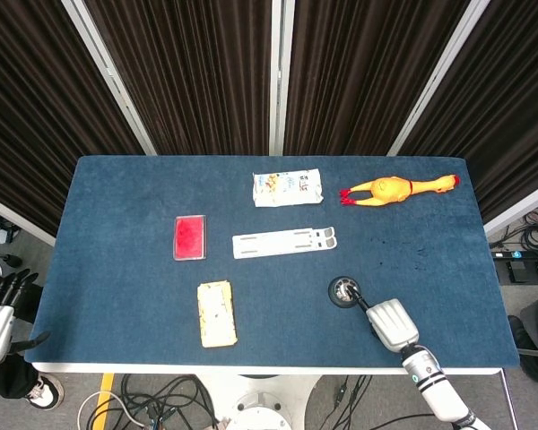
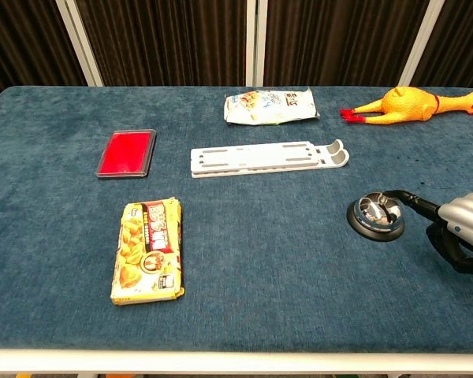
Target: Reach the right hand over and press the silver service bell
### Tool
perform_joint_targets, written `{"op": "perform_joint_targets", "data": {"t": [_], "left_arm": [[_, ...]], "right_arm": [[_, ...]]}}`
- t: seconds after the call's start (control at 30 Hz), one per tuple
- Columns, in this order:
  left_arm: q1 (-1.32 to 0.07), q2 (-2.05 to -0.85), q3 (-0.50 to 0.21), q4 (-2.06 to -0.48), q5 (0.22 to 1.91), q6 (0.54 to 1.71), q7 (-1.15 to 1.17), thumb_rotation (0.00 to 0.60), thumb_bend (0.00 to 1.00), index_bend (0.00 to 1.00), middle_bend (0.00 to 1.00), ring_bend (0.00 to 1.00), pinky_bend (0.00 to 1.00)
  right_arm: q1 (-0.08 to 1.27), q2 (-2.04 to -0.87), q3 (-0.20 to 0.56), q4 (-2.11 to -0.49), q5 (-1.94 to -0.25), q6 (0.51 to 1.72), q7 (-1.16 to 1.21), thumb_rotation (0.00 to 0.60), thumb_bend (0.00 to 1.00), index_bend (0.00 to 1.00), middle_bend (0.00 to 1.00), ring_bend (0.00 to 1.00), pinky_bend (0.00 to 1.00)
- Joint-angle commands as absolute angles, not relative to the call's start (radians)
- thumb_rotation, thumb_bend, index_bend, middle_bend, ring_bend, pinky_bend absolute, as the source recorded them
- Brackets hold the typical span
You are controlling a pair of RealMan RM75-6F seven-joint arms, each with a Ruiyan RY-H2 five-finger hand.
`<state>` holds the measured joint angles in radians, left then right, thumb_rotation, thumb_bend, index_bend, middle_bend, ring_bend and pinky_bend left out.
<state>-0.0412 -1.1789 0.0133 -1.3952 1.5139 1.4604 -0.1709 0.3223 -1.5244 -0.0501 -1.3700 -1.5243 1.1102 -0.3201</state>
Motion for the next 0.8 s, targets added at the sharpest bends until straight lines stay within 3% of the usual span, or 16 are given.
{"op": "perform_joint_targets", "data": {"t": [0.03,0.47,0.8], "left_arm": [[-0.041,-1.179,0.013,-1.395,1.516,1.462,-0.170,0.600,0.11,0.09,0.03,0.00,0.15],[-0.040,-1.183,0.015,-1.388,1.511,1.456,-0.176,0.600,0.11,0.09,0.03,0.00,0.15],[-0.039,-1.183,0.014,-1.386,1.517,1.463,-0.179,0.600,0.11,0.09,0.03,0.00,0.15]], "right_arm": [[0.321,-1.521,-0.049,-1.376,-1.539,1.133,-0.308,0.600,1.00,0.00,0.85,0.82,0.76],[0.317,-1.527,-0.063,-1.366,-1.514,1.108,-0.325,0.600,1.00,0.00,0.85,0.82,0.76],[0.315,-1.513,-0.049,-1.386,-1.548,1.168,-0.293,0.600,1.00,0.00,0.85,0.82,0.76]]}}
